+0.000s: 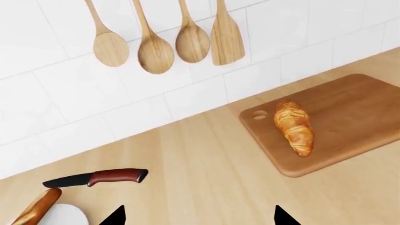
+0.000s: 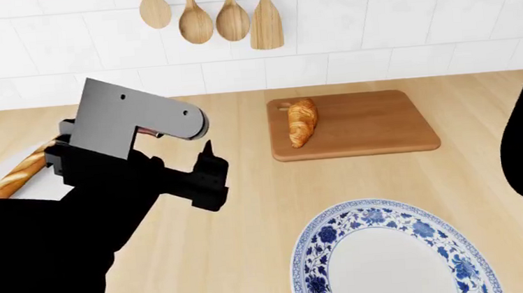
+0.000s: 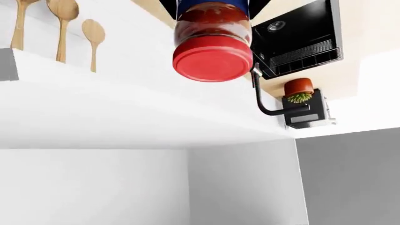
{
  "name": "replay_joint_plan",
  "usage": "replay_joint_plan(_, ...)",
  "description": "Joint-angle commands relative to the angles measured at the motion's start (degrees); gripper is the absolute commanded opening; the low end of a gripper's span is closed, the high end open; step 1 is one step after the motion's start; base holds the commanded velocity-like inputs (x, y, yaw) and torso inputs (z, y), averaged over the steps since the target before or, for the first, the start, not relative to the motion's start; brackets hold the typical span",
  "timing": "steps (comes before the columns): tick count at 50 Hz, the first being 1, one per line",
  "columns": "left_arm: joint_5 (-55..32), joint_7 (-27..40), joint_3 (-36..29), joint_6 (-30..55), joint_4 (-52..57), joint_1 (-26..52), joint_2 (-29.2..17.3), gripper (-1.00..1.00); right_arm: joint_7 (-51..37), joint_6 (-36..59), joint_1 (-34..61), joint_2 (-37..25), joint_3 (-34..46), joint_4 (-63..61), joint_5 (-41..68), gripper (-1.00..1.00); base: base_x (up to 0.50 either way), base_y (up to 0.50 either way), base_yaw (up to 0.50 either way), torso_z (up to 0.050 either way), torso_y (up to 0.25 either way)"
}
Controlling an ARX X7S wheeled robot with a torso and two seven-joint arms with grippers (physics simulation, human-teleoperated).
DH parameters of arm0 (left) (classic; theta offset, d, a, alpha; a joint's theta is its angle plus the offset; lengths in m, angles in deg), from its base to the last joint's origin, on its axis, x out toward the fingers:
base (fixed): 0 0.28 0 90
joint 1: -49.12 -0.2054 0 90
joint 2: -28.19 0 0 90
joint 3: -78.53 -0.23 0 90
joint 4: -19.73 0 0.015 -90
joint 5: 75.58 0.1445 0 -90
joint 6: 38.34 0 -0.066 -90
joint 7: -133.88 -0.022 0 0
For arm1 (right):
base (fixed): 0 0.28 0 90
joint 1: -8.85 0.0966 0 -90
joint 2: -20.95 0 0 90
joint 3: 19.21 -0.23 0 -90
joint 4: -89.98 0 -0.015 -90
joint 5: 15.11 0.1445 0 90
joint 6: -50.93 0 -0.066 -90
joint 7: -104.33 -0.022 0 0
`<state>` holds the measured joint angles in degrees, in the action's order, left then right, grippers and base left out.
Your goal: From the different types of pastries on the counter, select a croissant and place it on the cutting board. Then retrieve a jar of jam from the cabinet and place it alongside the croissant on the cutting board.
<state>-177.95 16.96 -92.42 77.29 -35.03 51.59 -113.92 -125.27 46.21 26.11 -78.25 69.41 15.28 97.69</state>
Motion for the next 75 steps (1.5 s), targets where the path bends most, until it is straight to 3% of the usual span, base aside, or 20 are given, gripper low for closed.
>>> replay_joint_plan(1,0.03,0.01,0.14,0.03,-0.02,-0.10,-0.07,1.00,0.24,-0.24,-3.91,-2.43,1.56,-0.98,-1.37,-1.00,0.00,0.00,0.00,0.000,0.000)
replay_joint_plan(28,0.22,-0.01,0.52,-0.20,0.06,-0.56,-0.12,1.00,-0.62,-1.66,-9.86,-7.80,7.80,1.45,-6.39,-1.00,0.00,0.00,0.00,0.000,0.000)
replay_joint_plan(53,0.18,-0.09,0.83,-0.19,-0.02,-0.83,-0.05,1.00,11.82,-3.56,-11.00,-13.15,16.35,2.98,-23.46,-1.00,0.00,0.00,0.00,0.000,0.000)
replay_joint_plan(65,-0.04,-0.01,0.98,0.03,-0.06,-0.70,-0.02,1.00,23.44,-8.52,-14.60,-19.97,23.02,-10.20,-34.62,-1.00,0.00,0.00,0.00,0.000,0.000)
replay_joint_plan(75,-0.36,0.25,1.08,0.20,-0.15,-0.59,0.35,1.00,26.07,-13.59,-23.82,-26.19,21.72,-19.88,-36.36,-1.00,0.00,0.00,0.00,0.000,0.000)
